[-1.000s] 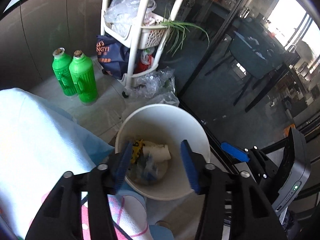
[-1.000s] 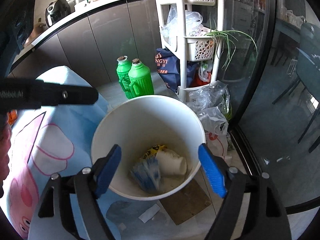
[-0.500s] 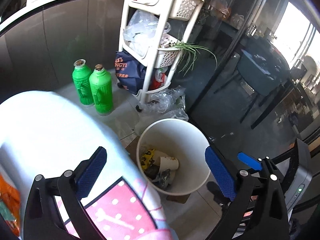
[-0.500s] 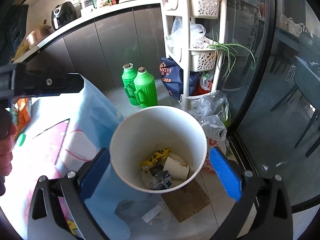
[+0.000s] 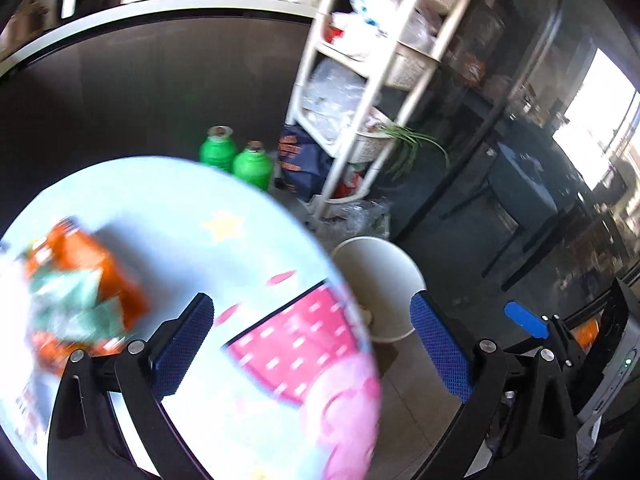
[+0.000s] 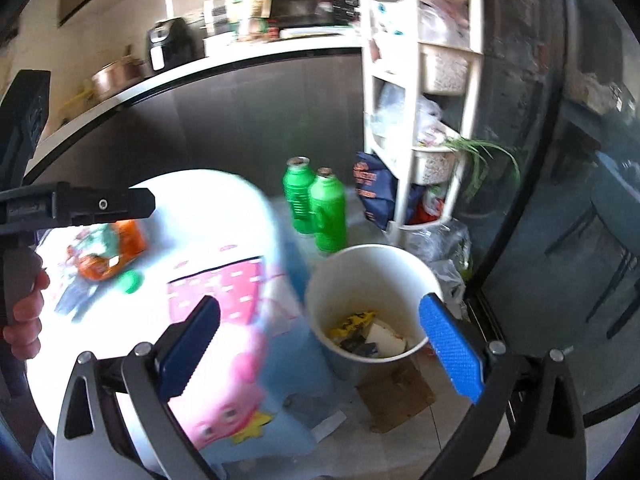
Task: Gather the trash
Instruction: 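Return both tools to the table and reach toward the receipts and plastic bag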
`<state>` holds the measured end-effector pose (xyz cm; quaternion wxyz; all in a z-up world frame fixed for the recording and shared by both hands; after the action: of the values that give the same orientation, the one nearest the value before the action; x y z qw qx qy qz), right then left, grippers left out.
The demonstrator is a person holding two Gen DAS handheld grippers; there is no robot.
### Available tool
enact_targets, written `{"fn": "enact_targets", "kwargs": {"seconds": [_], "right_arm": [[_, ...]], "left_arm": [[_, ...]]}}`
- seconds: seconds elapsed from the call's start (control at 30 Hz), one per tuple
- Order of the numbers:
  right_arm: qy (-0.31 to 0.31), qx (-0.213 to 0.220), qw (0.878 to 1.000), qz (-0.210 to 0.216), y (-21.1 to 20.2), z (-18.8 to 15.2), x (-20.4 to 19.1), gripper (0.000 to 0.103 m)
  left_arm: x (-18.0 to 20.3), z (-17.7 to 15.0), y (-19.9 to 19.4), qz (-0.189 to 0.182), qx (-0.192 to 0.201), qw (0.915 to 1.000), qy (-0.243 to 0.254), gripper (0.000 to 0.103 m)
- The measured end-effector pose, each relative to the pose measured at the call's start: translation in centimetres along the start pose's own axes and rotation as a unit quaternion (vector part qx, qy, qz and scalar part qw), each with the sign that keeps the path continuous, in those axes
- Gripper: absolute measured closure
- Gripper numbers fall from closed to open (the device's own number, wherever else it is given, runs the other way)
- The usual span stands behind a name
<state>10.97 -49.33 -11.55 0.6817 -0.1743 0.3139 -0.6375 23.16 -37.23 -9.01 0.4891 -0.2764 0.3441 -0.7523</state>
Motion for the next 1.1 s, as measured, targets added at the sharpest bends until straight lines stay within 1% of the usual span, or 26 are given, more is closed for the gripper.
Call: {"fn": "enact_targets", "kwargs": {"seconds": [0.1,0.27,0.4,0.53,0.67,0.77,0.9,1.07,1.1], "right_arm": [[-0.026,-0.007,1.000,0.009,-0.6,-0.3,-3.1,0.003],[-0.055,-0.019,0.997,0.041,-0.7,-0.8,-8.8,0.003],[-0.061,-0.031,0.996,0.063,0.4,-0.9,-12.3,0.003],[-0.054,-0.043,0.993,0.091,1.8,-1.3,-15.2,0.003],[-0.054,-0.053,0.990,0.118,3.8,-1.4,-19.0,0.003],[-0.064,-0.059,0.987,0.137,5.3,-1.3,-21.7,0.003],[-0.074,-0.068,0.982,0.158,7.2,-1.3,-24.8,0.005],[-0.074,-0.088,0.978,0.173,10.5,-1.7,-27.9,0.016],[-0.072,-0.094,0.977,0.177,11.4,-1.8,-28.5,0.020]], "left_arm": [[-3.7,-2.1,-2.2,0.014,-0.001,0.9997,-0.020,0.008],[-9.9,-5.7,-5.4,0.047,-0.006,0.9978,-0.046,0.008],[-14.9,-8.7,-7.6,0.072,-0.002,0.9955,-0.062,0.008],[-19.9,-10.7,-9.2,0.096,0.001,0.9928,-0.071,0.008],[-24.0,-11.6,-10.8,0.117,0.012,0.9897,-0.081,0.008],[-26.7,-11.9,-11.6,0.125,0.017,0.9877,-0.093,0.008],[-28.8,-11.8,-11.8,0.128,0.019,0.9869,-0.096,0.008],[-30.7,-12.2,-11.8,0.119,0.021,0.9877,-0.099,0.009],[-30.9,-12.3,-11.7,0.119,0.020,0.9879,-0.097,0.009]]}}
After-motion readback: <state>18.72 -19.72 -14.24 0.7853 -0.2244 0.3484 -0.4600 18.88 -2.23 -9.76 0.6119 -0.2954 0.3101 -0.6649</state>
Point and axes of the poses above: each gripper's, at about its wrist camera, not at the fingertips, and y roughly the way its jaws point, x to its right, z to its top, the point moved 4 cm from there along y, roughly the way its jaws point, and after that the axes turned 13 degrees about z, right-handed, at the moved point
